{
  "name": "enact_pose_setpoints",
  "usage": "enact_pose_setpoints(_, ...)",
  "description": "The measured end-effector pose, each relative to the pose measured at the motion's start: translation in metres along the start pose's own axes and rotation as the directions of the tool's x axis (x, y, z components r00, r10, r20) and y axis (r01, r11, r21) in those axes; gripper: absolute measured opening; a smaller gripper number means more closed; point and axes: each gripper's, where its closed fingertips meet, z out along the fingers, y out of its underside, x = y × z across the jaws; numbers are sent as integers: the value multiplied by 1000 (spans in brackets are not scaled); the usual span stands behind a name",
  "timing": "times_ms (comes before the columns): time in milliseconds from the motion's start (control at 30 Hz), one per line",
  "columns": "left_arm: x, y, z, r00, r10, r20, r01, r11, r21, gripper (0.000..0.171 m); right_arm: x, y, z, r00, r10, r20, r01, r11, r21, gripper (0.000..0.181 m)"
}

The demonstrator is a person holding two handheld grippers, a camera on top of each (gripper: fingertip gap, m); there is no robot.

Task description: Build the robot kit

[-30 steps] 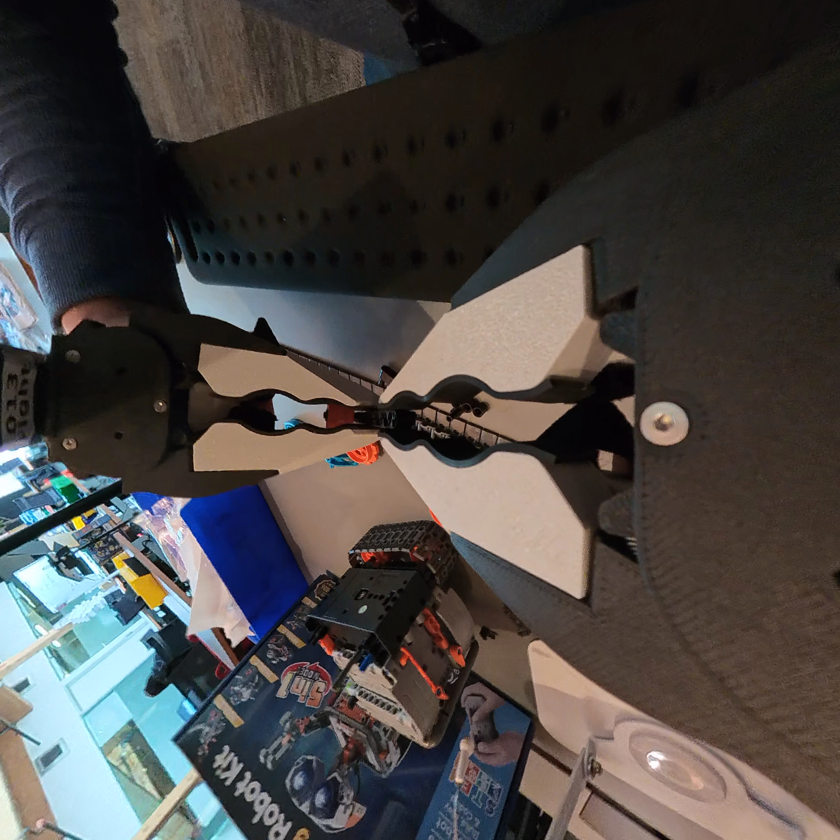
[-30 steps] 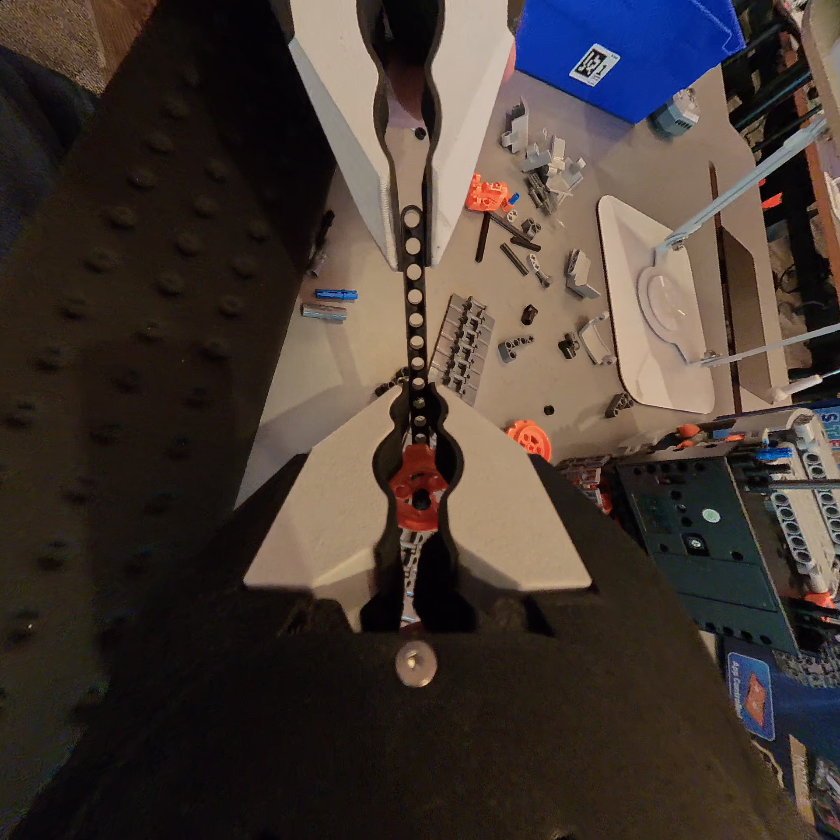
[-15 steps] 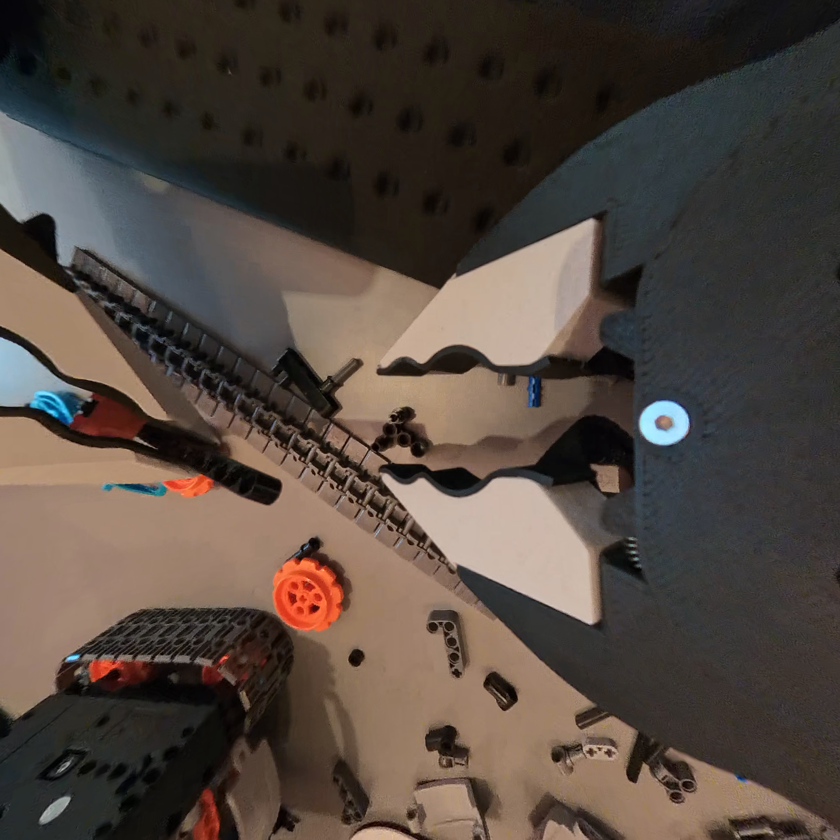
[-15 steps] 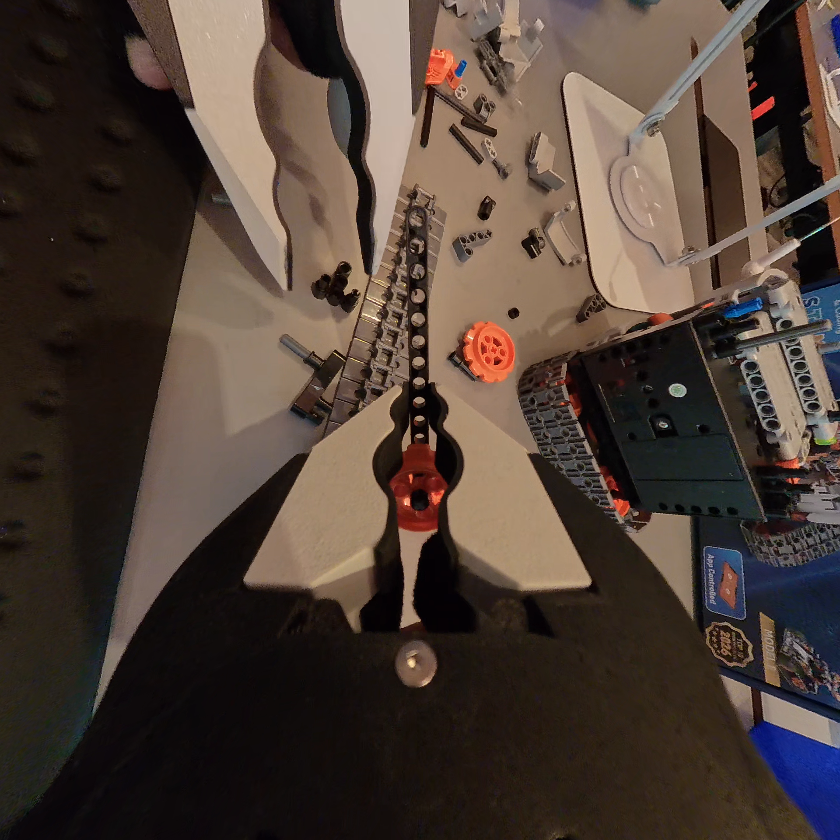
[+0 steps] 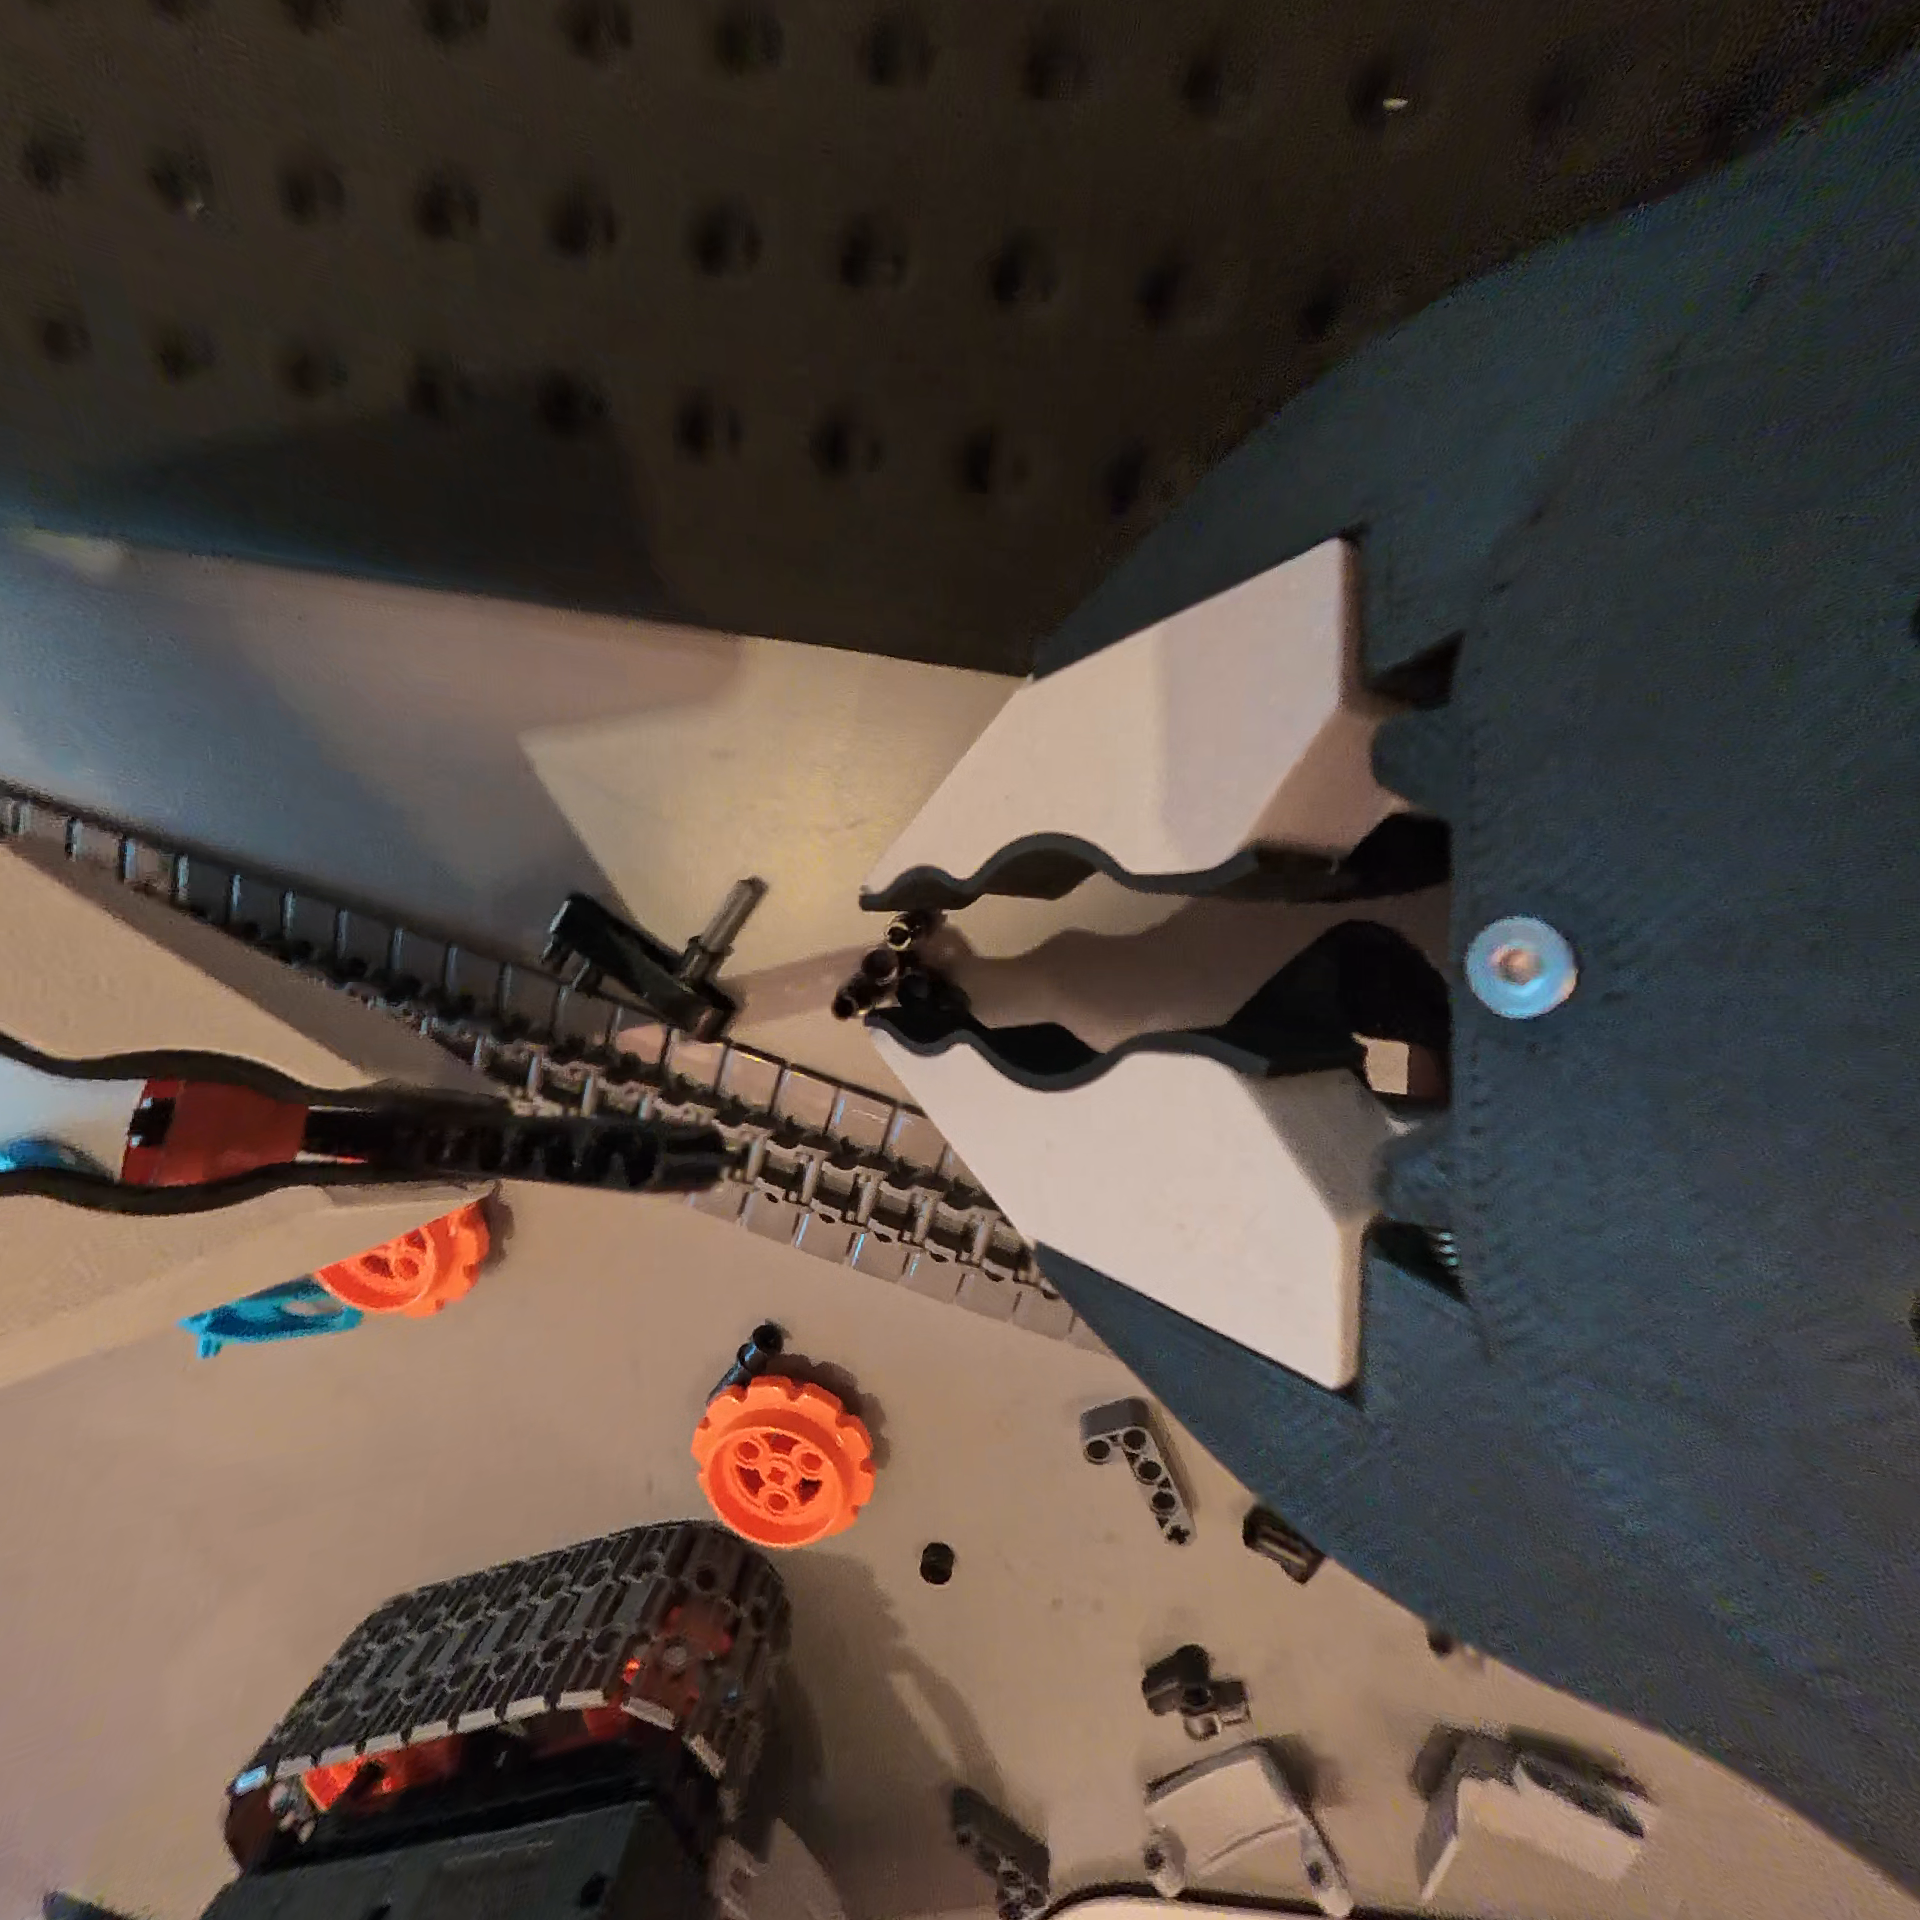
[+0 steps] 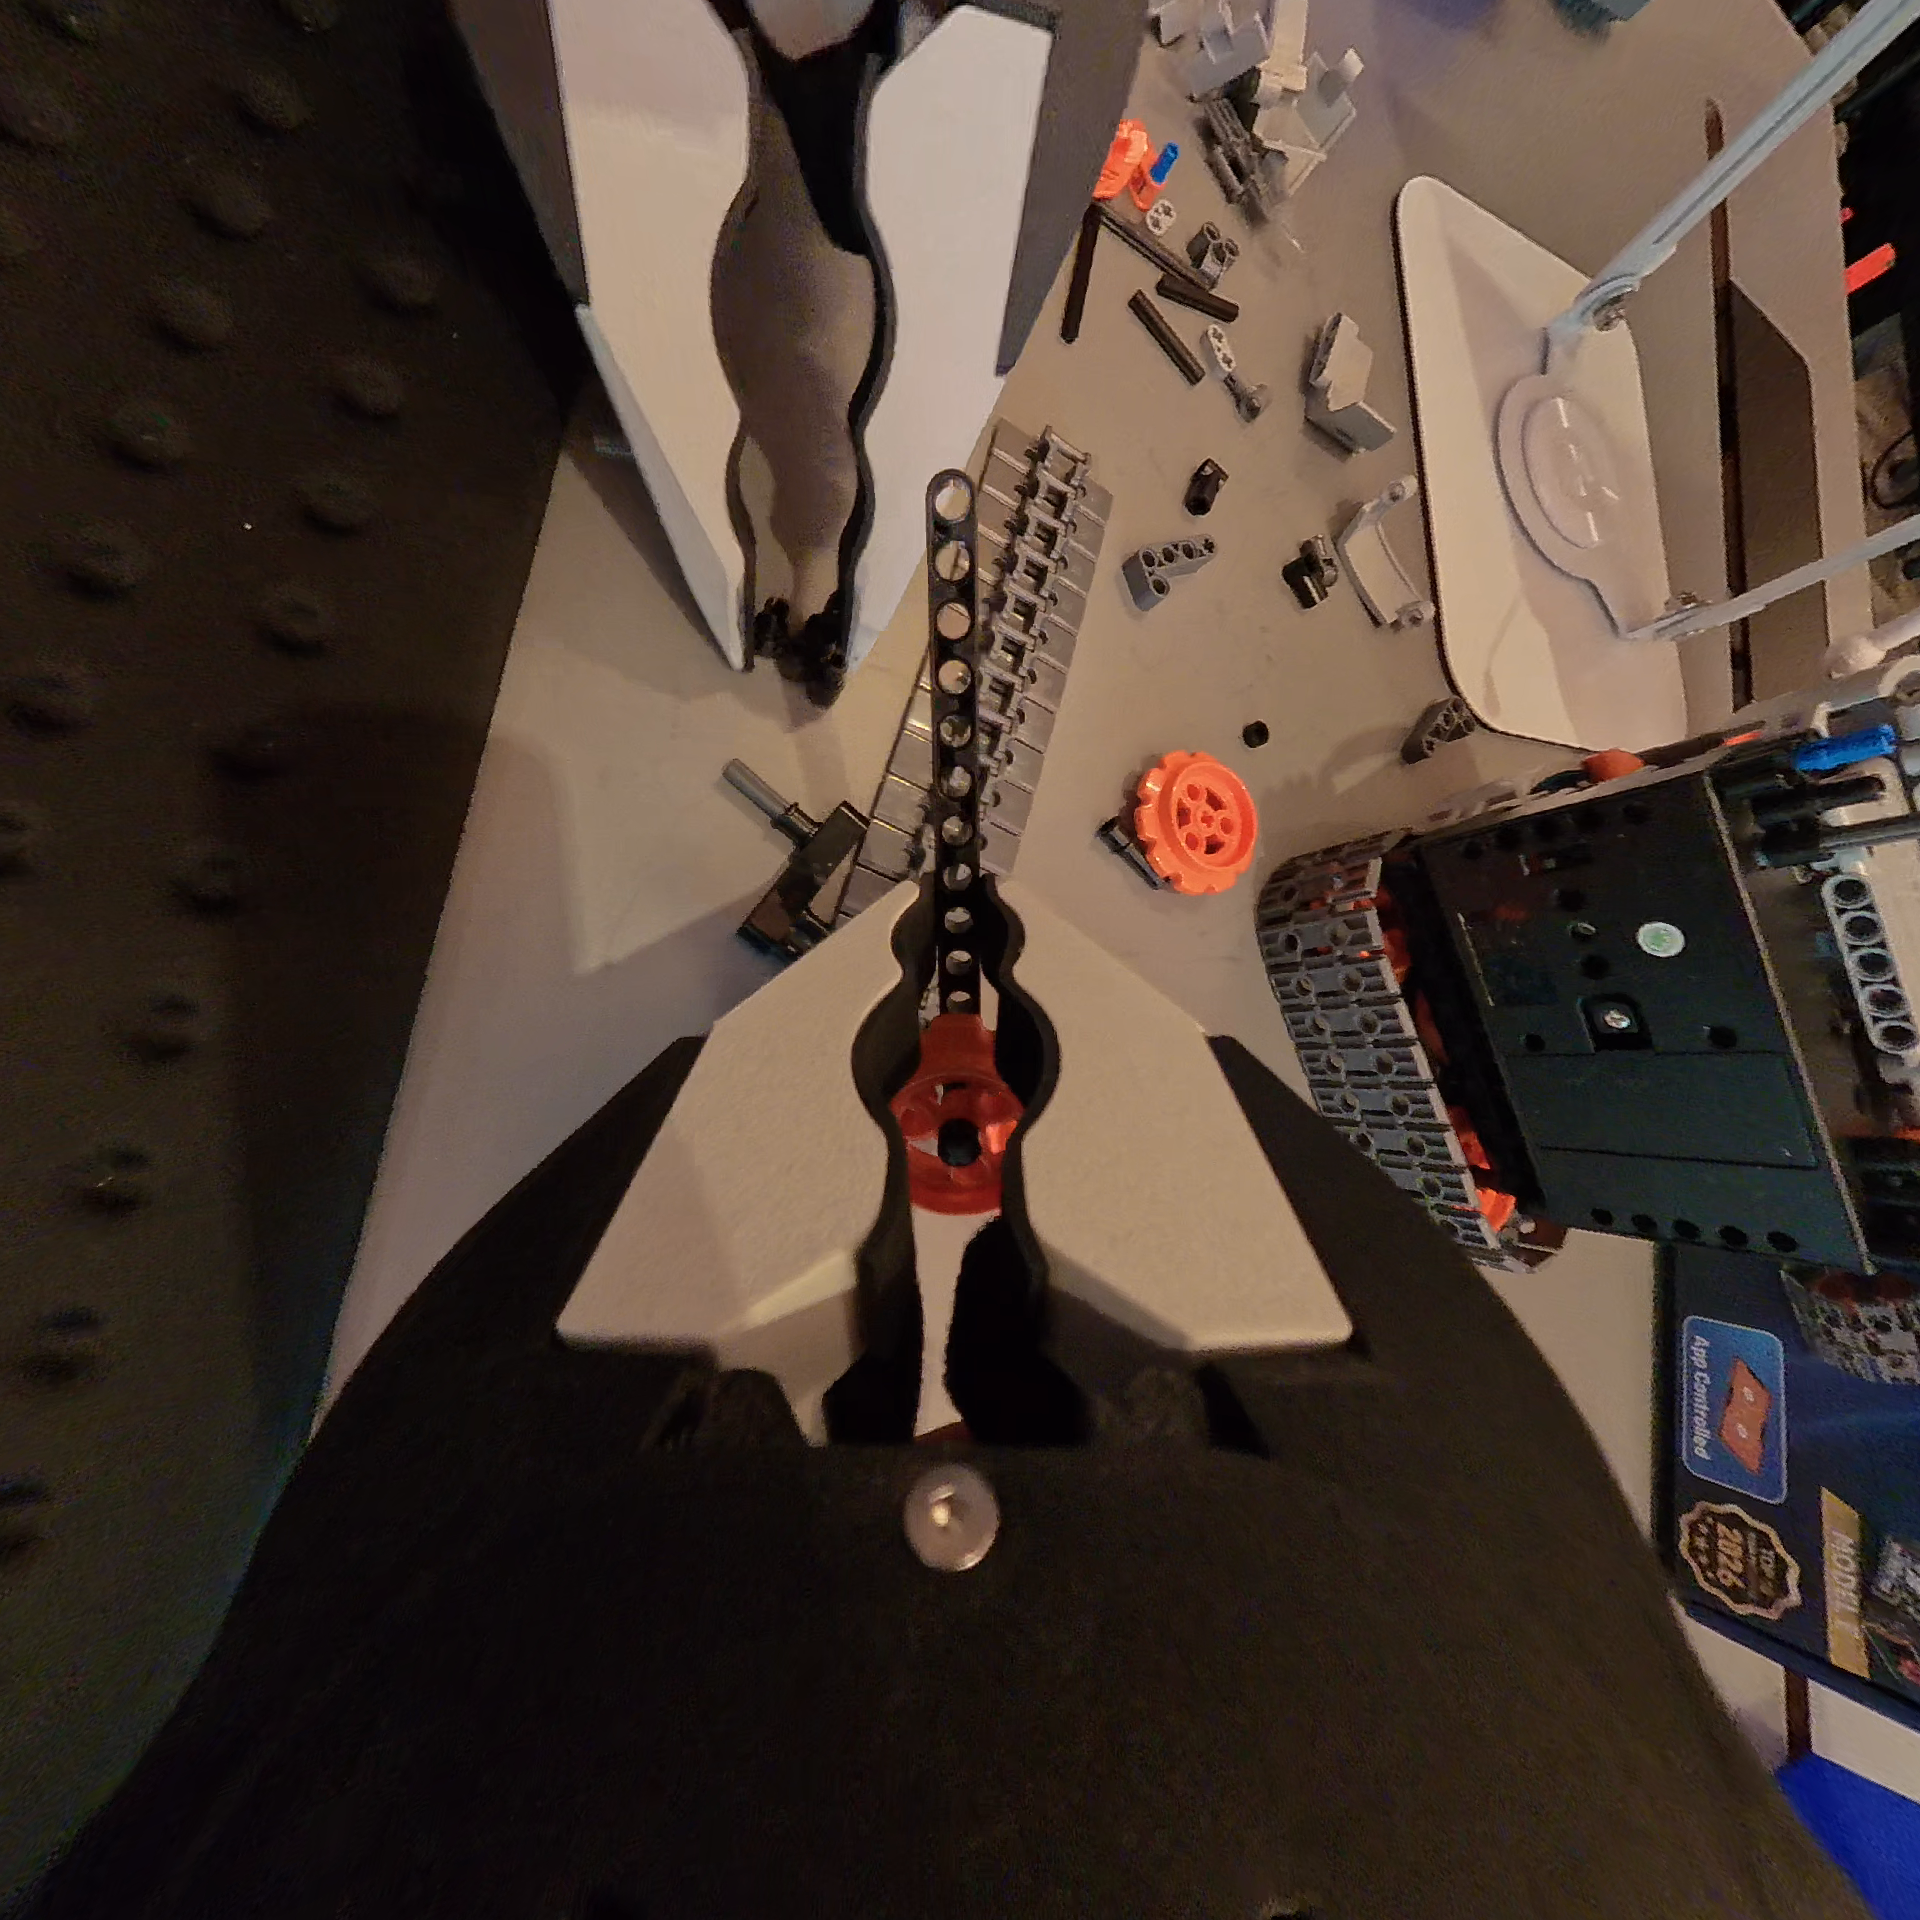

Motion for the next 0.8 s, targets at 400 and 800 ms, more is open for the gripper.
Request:
enact_pose_setpoints(400, 1, 23, -30, 973, 182, -144, -178, 983, 38, 31, -19, -8, 8, 993, -29, 110, 29, 1000, 2, 4)
enact_pose_setpoints(800, -3, -7, -61, 984, -19, 176, -17, 979, 202, 25, -16, -31, 34, 945, -160, 283, 188, 980, -72, 4)
